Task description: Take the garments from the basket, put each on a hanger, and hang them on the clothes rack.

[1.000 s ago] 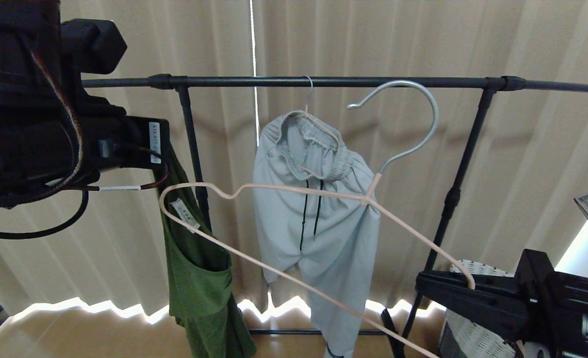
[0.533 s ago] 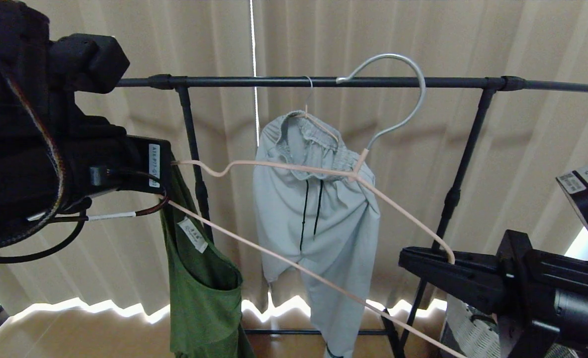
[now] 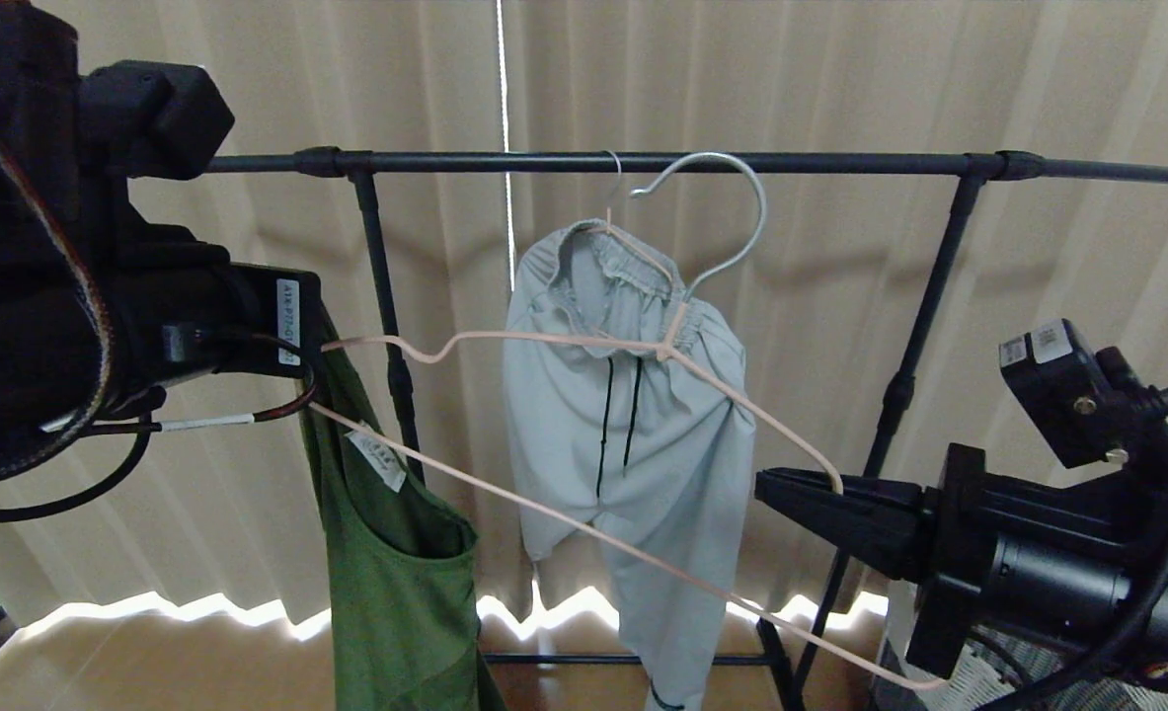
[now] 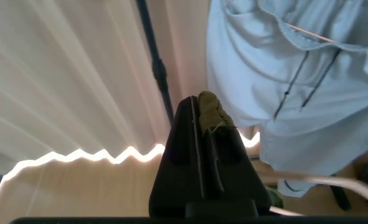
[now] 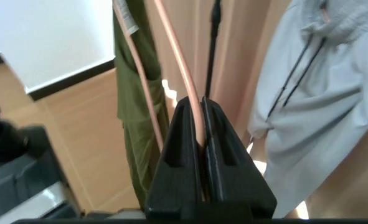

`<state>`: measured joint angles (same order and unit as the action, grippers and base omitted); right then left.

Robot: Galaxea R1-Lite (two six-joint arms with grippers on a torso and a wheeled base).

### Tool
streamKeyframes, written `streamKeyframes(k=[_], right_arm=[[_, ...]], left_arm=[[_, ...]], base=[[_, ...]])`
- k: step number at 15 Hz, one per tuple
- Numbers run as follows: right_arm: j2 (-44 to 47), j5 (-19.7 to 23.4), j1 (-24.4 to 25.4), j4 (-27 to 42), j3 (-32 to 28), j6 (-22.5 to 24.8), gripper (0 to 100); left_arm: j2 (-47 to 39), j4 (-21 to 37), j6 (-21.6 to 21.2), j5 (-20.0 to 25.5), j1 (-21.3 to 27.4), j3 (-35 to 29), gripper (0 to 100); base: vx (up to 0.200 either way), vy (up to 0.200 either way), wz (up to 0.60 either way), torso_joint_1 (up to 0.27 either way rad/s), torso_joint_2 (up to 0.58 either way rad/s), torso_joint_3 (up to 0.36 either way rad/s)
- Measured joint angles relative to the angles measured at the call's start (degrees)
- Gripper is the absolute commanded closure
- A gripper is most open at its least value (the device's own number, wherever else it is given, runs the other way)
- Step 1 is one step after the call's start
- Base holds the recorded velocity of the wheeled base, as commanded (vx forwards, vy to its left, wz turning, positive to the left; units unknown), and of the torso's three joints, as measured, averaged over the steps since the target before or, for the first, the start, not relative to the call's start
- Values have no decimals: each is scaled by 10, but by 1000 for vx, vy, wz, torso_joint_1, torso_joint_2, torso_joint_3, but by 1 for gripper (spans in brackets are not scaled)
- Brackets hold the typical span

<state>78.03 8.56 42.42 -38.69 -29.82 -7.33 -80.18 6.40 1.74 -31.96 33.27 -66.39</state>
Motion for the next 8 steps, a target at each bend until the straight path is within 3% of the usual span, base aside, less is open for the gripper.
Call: streamKeyframes(k=[8], right_arm=[[11,-1,-16,0,-7,-13,100]], left_arm=[[-1,0,-1,0,-16,10,100]], base=[[0,0,0,0,0,0]])
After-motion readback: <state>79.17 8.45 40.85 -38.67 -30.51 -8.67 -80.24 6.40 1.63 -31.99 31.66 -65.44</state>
